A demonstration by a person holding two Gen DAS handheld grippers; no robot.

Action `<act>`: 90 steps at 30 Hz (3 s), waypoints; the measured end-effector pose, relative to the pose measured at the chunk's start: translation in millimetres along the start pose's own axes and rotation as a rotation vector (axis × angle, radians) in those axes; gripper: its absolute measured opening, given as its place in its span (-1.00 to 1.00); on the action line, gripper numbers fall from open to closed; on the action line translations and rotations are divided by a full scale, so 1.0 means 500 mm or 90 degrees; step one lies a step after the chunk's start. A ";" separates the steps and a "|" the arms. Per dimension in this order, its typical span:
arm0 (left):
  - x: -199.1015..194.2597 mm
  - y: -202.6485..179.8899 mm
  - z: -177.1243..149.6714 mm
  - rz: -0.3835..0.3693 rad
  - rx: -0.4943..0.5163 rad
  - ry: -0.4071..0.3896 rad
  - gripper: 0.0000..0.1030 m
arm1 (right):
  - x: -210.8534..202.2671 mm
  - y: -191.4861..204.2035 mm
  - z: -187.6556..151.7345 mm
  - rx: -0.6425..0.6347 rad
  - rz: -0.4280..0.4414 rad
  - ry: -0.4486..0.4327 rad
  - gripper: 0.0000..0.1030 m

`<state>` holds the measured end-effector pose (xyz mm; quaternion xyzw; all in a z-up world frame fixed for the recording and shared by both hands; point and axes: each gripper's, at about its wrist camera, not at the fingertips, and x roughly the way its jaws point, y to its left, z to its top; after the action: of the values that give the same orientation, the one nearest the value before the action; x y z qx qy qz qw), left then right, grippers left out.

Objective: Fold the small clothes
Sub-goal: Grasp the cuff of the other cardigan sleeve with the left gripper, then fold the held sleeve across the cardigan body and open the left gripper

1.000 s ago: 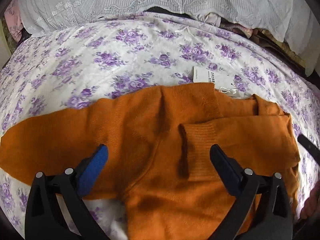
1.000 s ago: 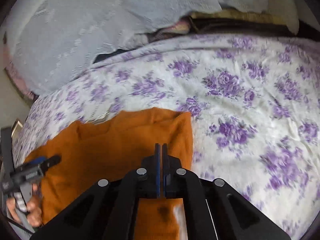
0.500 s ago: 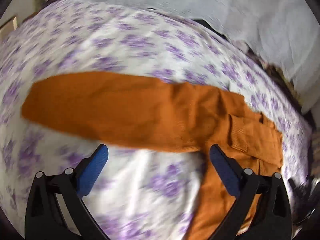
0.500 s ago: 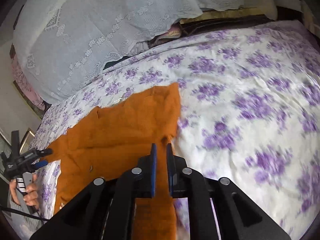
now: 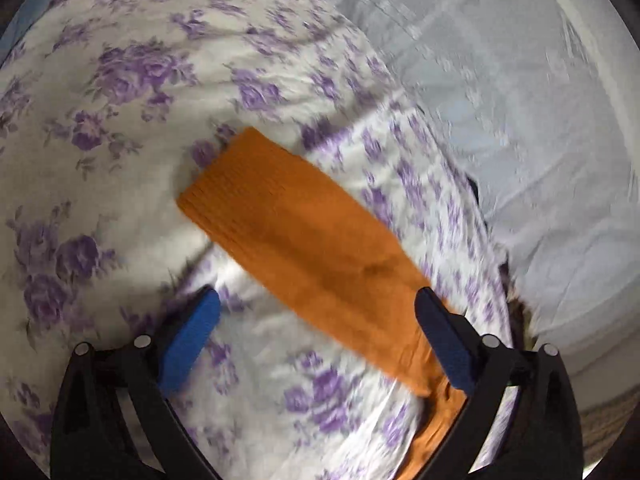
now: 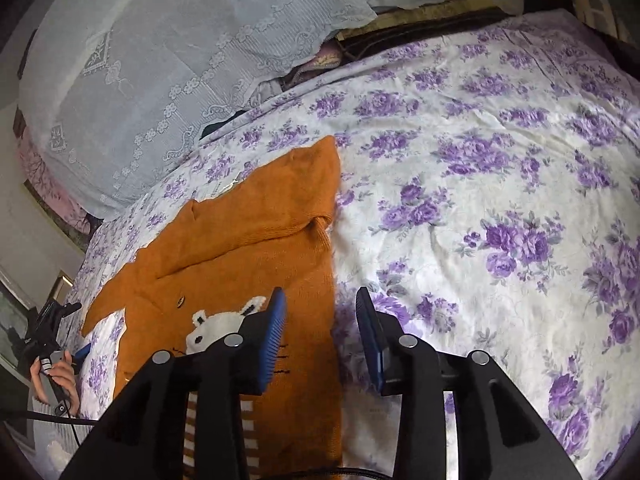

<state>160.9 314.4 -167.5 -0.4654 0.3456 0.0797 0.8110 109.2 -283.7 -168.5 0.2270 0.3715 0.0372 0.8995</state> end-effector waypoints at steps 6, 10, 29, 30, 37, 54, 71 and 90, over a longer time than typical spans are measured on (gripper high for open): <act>0.023 0.054 0.046 -0.007 -0.053 0.009 -0.69 | 0.009 -0.010 -0.002 0.013 0.011 0.008 -0.29; 0.005 0.051 0.045 -0.025 -0.040 -0.001 -0.88 | 0.012 -0.012 -0.002 0.017 0.016 0.009 -0.29; -0.001 -0.246 -0.067 0.037 0.301 0.008 -0.89 | 0.010 -0.011 -0.002 0.016 0.026 0.007 -0.29; 0.002 -0.258 -0.074 0.036 0.309 0.012 -0.89 | 0.011 -0.011 -0.003 0.016 0.027 0.007 -0.29; 0.018 -0.342 -0.123 0.027 0.370 0.030 -0.89 | 0.018 -0.015 -0.004 0.026 0.030 0.018 -0.29; 0.055 -0.551 -0.273 -0.024 0.507 0.064 -0.89 | 0.024 -0.018 -0.002 0.030 0.038 0.031 -0.28; 0.218 -0.643 -0.520 -0.023 0.624 0.183 -0.89 | 0.032 -0.018 0.000 0.026 0.041 0.037 -0.25; 0.103 -0.484 -0.313 0.090 0.612 0.051 0.37 | -0.015 -0.018 0.052 0.058 0.132 -0.029 -0.24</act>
<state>232.6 43.4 -82.2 -0.0163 0.4049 -0.0516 0.9127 120.6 -303.3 -151.4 0.3055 0.3266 0.1081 0.8878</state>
